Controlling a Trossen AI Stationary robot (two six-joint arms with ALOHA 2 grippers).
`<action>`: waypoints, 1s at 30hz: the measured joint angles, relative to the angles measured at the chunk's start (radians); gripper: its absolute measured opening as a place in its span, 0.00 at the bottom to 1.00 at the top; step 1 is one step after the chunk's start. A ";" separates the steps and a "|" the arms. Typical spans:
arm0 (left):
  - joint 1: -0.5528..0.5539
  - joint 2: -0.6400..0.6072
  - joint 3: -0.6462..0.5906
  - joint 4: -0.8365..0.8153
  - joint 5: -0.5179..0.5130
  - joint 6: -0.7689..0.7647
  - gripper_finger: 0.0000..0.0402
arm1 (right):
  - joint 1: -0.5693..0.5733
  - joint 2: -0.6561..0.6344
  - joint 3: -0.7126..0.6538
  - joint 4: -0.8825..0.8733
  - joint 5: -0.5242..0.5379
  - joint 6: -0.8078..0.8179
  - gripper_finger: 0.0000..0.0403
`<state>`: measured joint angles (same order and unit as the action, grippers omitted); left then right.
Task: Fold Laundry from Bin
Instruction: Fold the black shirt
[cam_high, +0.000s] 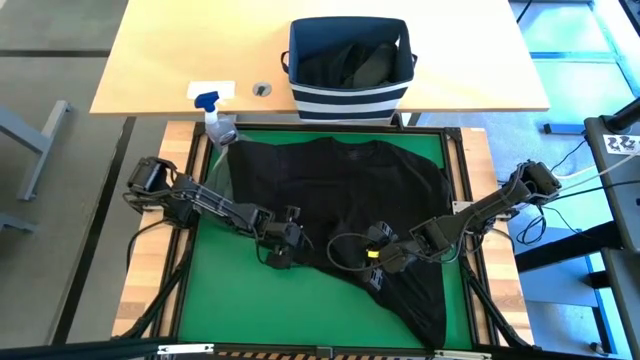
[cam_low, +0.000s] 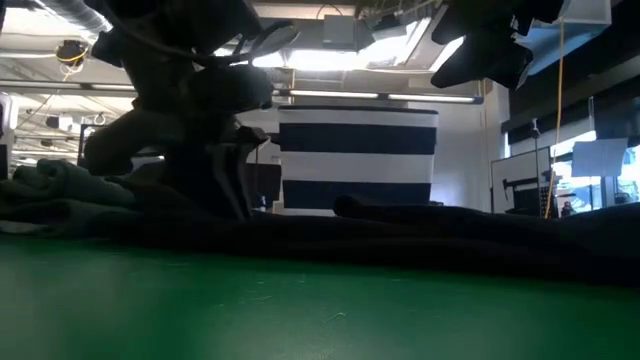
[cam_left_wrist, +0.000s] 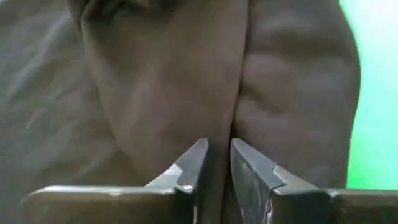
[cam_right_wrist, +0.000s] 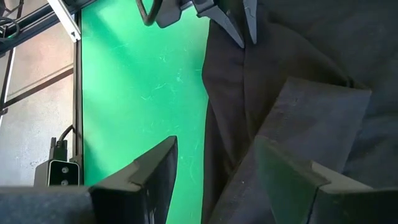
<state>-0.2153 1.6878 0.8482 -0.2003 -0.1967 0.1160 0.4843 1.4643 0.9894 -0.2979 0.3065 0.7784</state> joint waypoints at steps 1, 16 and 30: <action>0.000 0.000 0.000 -0.003 -0.002 0.002 0.15 | 0.000 0.000 0.000 0.000 0.000 0.000 0.53; -0.012 -0.057 0.036 0.032 -0.026 -0.114 0.00 | 0.000 0.000 0.000 0.001 -0.001 0.001 0.53; -0.154 -0.378 0.166 -0.131 0.128 -0.391 0.00 | 0.059 0.000 0.000 0.003 -0.076 0.028 0.53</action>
<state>-0.3688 1.3101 1.0142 -0.3317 -0.0690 -0.2749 0.5437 1.4643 0.9890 -0.2949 0.2309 0.8061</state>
